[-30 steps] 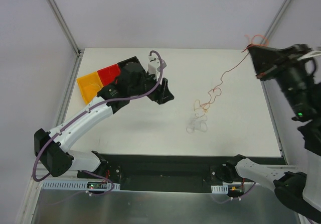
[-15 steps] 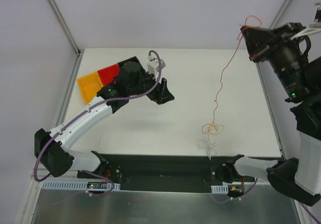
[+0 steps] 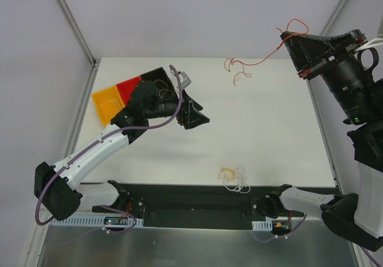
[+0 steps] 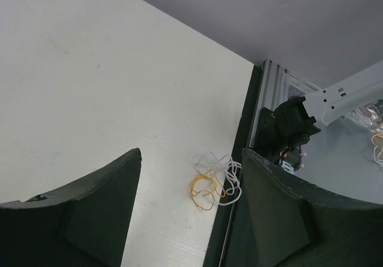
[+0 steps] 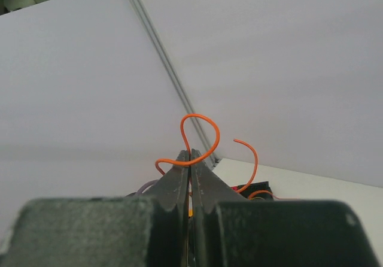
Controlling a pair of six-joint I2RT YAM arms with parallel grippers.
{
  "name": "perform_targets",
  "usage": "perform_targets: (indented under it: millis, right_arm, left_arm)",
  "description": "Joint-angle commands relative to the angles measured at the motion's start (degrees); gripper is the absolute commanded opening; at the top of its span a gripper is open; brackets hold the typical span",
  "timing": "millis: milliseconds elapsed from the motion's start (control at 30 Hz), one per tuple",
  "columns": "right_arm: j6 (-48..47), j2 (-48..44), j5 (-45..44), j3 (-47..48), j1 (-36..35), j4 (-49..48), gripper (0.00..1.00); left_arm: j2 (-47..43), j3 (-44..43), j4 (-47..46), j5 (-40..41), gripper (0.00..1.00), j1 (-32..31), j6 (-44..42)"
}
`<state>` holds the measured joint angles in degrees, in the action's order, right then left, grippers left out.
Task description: Untangle the cables
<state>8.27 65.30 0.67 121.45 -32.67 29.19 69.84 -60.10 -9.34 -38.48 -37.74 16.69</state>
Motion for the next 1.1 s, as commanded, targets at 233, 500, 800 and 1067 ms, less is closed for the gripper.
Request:
perform_targets:
  millis: [233,500,800,1067]
  right_arm:
    - [13.43,-2.01,11.03,-30.00,-1.87,-19.24,0.01]
    - [15.01,-7.64,1.71,-57.79,-8.02,-31.90,0.01]
    - [18.09,6.92,6.70,-71.26,-10.49,-39.03,0.08]
    - [18.45,19.43,17.08,-70.74,-8.83,-42.73,0.43]
  left_arm:
    - [-21.67,8.14,0.03,44.73,0.68,1.44,-13.70]
    - [-21.33,9.21,-0.33,56.42,0.79,2.93,-13.88]
    - [-13.17,5.26,4.85,46.58,0.84,7.85,-5.01]
    - [-4.73,1.92,8.20,34.89,0.86,14.61,3.34]
